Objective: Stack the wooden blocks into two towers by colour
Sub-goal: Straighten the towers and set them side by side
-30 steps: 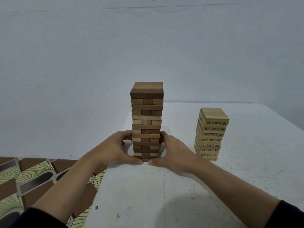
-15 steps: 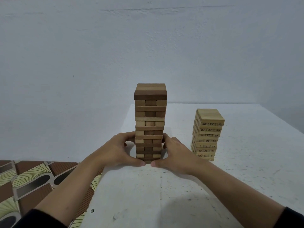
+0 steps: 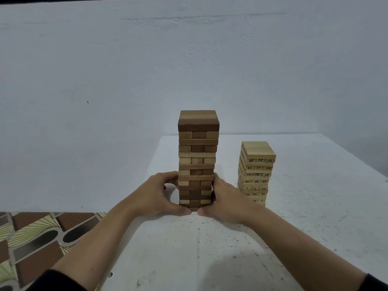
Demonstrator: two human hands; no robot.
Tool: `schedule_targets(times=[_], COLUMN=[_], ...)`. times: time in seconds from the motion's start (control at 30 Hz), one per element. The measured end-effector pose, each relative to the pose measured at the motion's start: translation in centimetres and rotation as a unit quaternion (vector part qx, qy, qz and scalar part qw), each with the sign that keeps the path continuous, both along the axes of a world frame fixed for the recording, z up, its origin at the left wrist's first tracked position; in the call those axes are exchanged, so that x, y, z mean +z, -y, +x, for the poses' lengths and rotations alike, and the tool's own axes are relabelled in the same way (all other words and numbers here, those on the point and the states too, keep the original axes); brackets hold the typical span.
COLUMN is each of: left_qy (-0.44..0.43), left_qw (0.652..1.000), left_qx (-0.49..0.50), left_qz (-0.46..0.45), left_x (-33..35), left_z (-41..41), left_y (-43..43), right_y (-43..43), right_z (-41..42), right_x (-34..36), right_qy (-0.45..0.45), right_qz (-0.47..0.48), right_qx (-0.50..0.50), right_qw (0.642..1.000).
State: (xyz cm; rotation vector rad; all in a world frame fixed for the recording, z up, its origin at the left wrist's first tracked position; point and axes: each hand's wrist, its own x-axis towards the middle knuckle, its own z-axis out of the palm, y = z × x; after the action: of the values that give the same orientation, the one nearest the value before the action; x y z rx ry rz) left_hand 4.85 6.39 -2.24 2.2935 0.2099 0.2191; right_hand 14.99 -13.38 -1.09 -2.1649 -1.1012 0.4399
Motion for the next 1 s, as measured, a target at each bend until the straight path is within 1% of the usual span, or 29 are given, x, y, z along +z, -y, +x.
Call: schedule_targets(times=[0.43, 0.77, 1.0], left_qy=[-0.001, -0.013, -0.022], left_qw=[1.0, 0.999, 0.999], left_qx=[-0.01, -0.005, -0.012], left_qz=[0.025, 0.043, 0.036], left_x=[0.1, 0.2, 0.4], left_z=[0.9, 1.2, 1.1], left_y=[0.7, 1.2, 1.3], right_y=[0.4, 0.7, 1.0], right_z=[0.6, 0.4, 0.0], right_x=[-0.4, -0.2, 0.0], right_qy=[0.005, -0.018, -0.035], right_qz=[0.012, 0.004, 0.005], right_qx=[-0.014, -0.034, -0.047], right_qw=[1.0, 0.999, 0.998])
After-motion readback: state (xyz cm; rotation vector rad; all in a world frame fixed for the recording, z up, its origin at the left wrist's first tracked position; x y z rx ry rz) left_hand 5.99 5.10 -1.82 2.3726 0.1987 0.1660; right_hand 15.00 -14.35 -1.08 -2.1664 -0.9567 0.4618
